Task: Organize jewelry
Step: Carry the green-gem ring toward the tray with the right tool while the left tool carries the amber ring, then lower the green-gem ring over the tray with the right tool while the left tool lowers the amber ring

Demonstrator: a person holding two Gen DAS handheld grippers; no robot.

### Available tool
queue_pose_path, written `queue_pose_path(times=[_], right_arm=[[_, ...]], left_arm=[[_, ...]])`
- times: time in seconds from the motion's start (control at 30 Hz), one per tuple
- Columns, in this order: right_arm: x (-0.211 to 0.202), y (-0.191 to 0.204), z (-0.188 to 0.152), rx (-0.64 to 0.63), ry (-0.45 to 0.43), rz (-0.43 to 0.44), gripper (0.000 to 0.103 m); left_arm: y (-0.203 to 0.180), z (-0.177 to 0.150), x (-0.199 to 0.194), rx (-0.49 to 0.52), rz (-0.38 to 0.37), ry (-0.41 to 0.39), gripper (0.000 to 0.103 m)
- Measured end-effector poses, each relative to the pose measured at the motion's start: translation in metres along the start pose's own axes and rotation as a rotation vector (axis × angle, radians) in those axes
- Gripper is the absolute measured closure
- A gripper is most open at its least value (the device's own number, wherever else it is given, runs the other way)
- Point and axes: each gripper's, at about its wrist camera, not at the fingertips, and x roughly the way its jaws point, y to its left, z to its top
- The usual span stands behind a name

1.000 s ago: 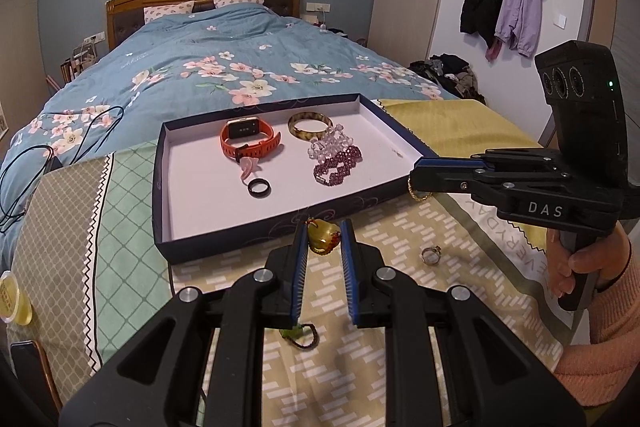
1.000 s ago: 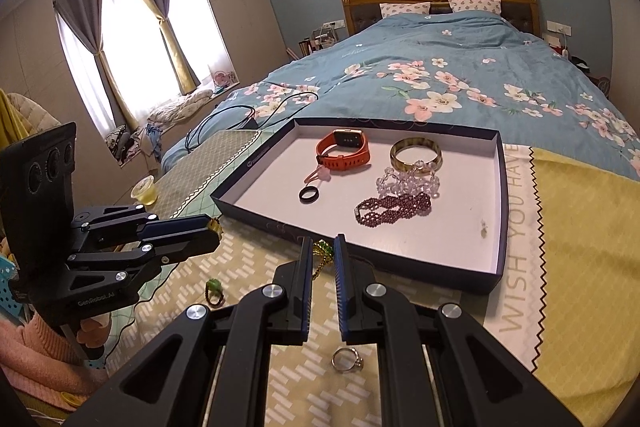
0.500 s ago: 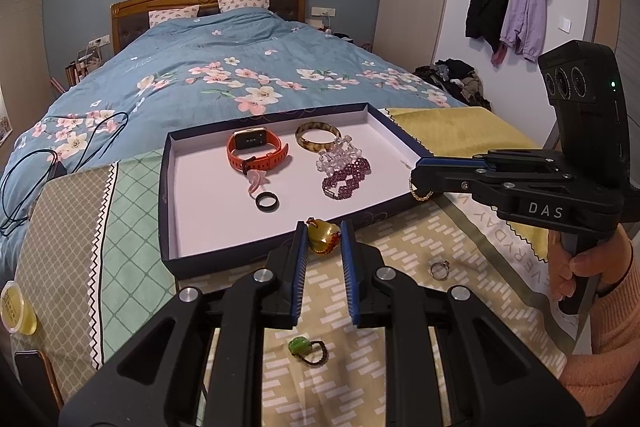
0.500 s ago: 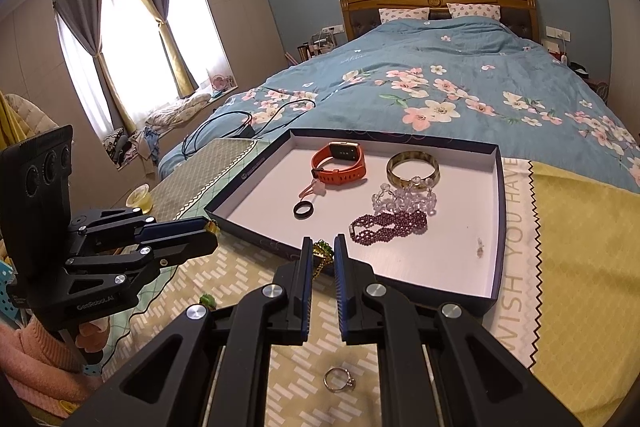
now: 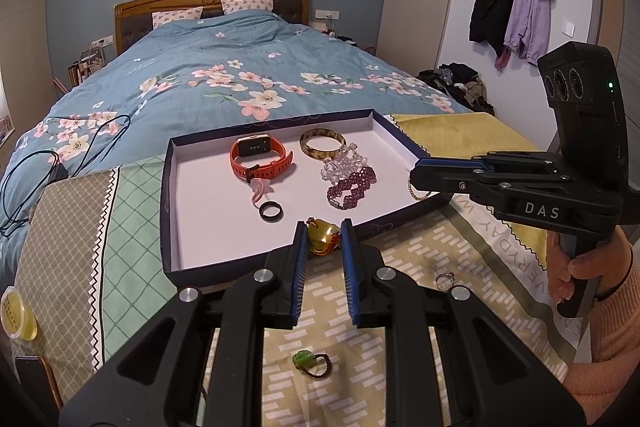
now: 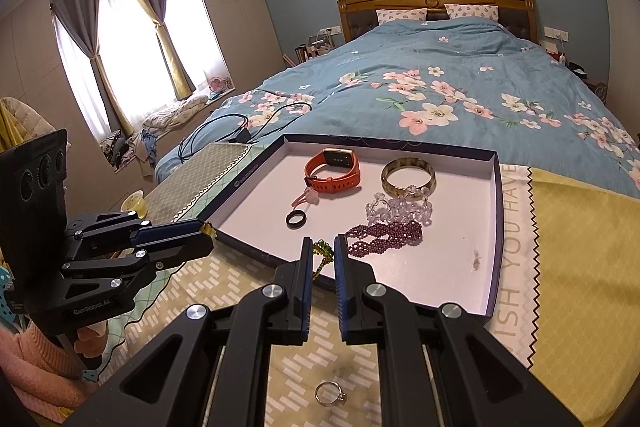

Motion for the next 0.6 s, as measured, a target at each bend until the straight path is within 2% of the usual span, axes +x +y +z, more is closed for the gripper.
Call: queue_pose_path(times=[0.6], right_arm=[[0.0068, -0.0078, 0.0047, 0.013, 0.009, -0.003, 0.094]], left_arm=[[0.0021, 0.0076, 0.0068, -0.001, 0.006, -0.009, 0.086]])
